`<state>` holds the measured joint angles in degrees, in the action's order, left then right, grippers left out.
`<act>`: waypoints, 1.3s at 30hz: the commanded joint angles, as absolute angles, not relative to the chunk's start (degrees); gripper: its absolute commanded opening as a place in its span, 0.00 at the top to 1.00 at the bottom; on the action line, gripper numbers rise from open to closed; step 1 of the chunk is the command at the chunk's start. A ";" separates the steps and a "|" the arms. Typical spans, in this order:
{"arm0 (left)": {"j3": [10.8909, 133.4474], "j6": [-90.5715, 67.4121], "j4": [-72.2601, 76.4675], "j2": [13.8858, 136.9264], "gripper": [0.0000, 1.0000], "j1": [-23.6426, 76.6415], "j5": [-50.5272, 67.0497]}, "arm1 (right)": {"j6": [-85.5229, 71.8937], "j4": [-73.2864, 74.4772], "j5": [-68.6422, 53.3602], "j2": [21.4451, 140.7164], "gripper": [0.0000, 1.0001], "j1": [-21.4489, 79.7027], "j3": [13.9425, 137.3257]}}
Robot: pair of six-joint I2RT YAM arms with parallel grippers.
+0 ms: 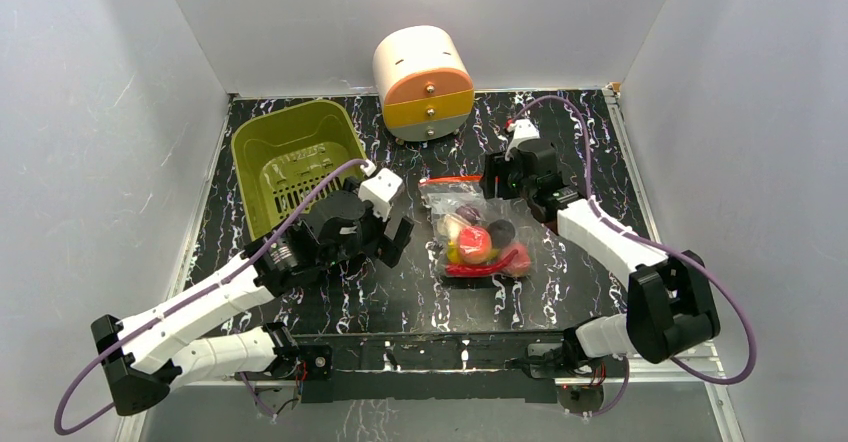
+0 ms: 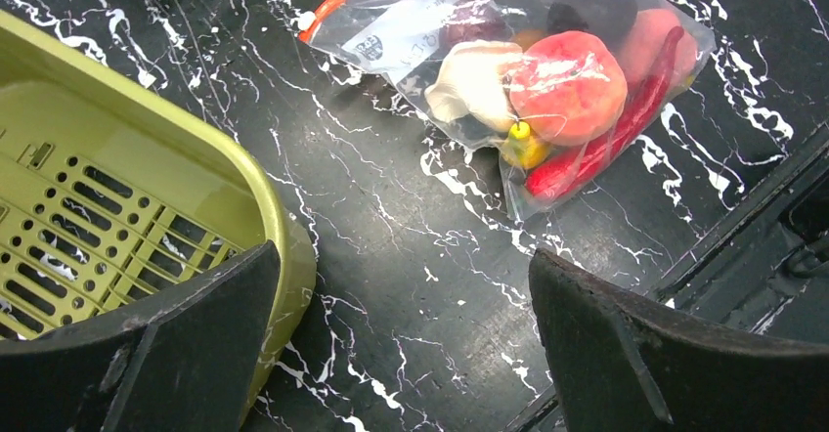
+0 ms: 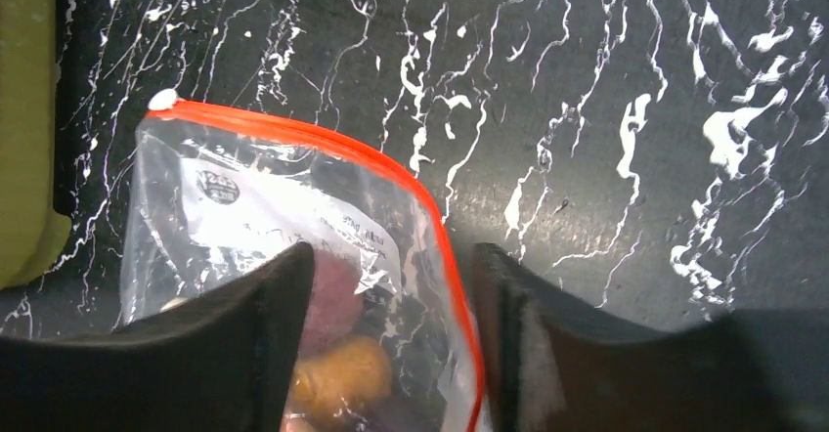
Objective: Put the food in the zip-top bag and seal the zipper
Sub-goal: Place the zipper food storage bag at the center of the board, then reset both arms
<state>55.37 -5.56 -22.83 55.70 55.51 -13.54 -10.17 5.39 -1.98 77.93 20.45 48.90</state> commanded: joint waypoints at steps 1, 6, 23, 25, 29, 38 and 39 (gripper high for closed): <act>57.40 -8.55 -23.48 53.67 0.02 55.37 -17.20 | -9.80 6.76 -2.62 73.61 0.30 20.16 53.42; 56.35 -10.57 -20.56 52.09 0.02 55.38 -19.86 | -11.71 11.82 -2.94 68.67 0.02 20.11 54.37; 63.64 -20.21 -23.32 57.12 0.02 55.37 -32.72 | -25.92 30.65 0.20 49.79 0.02 20.12 60.44; 64.13 -20.29 -22.53 55.68 0.02 55.39 -33.30 | -27.45 33.03 -0.55 48.93 0.02 20.15 61.24; 65.22 -20.40 -21.66 52.87 0.02 55.37 -33.76 | -30.77 36.25 -1.20 46.71 0.02 20.14 62.03; 65.50 -21.66 -24.03 49.75 0.02 55.37 -35.87 | -32.60 37.08 -2.59 38.78 0.02 20.13 62.98; 65.36 -22.35 -24.22 49.42 0.02 55.37 -35.78 | -32.67 37.28 -2.73 38.20 0.02 20.17 63.25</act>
<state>64.05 -20.47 -22.92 50.37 55.51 -33.80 -31.40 38.61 -1.56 41.10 20.45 59.53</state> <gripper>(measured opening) 0.983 0.981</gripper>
